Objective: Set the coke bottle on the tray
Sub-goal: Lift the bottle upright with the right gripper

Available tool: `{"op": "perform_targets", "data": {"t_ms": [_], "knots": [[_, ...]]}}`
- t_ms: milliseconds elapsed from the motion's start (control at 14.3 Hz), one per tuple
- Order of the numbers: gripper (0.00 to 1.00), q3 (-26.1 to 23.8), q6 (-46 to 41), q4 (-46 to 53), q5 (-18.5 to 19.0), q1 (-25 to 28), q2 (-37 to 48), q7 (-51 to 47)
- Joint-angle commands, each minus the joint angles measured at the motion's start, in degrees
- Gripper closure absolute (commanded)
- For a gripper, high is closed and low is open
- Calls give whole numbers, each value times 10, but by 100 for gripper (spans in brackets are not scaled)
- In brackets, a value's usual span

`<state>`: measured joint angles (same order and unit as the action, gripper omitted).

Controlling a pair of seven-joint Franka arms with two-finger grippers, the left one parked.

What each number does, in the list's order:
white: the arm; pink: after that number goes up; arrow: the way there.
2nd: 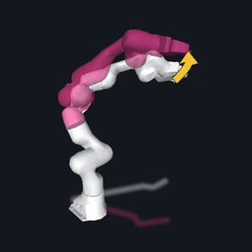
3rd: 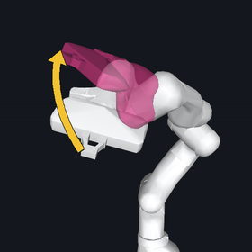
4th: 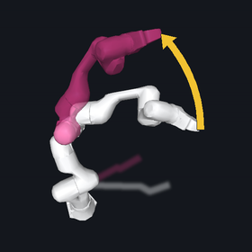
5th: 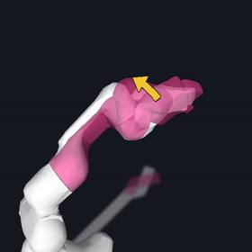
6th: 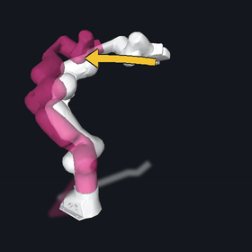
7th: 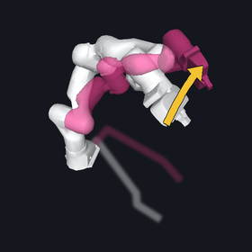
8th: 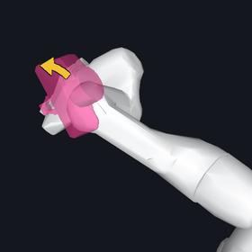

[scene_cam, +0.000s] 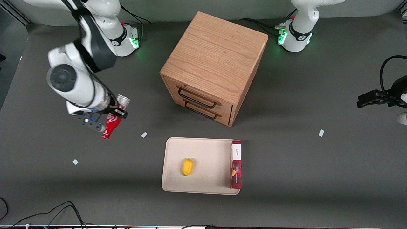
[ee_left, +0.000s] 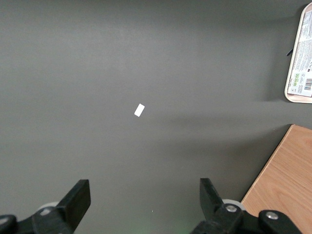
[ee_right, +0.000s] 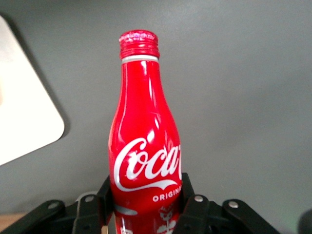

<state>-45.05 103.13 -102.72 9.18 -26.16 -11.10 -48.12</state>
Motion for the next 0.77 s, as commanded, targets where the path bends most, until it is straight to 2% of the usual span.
{"op": "perform_targets", "data": {"t_ms": [0,210,349,489,699], "knots": [[100,-43,-106,103,-15,-46,-9,58],[100,-44,-154,186,-15,-42,-38,88],[100,-41,-188,250,-1,-21,-99,101],[100,-36,-204,305,62,34,-170,108],[100,-18,-204,367,138,116,-260,106]]}}
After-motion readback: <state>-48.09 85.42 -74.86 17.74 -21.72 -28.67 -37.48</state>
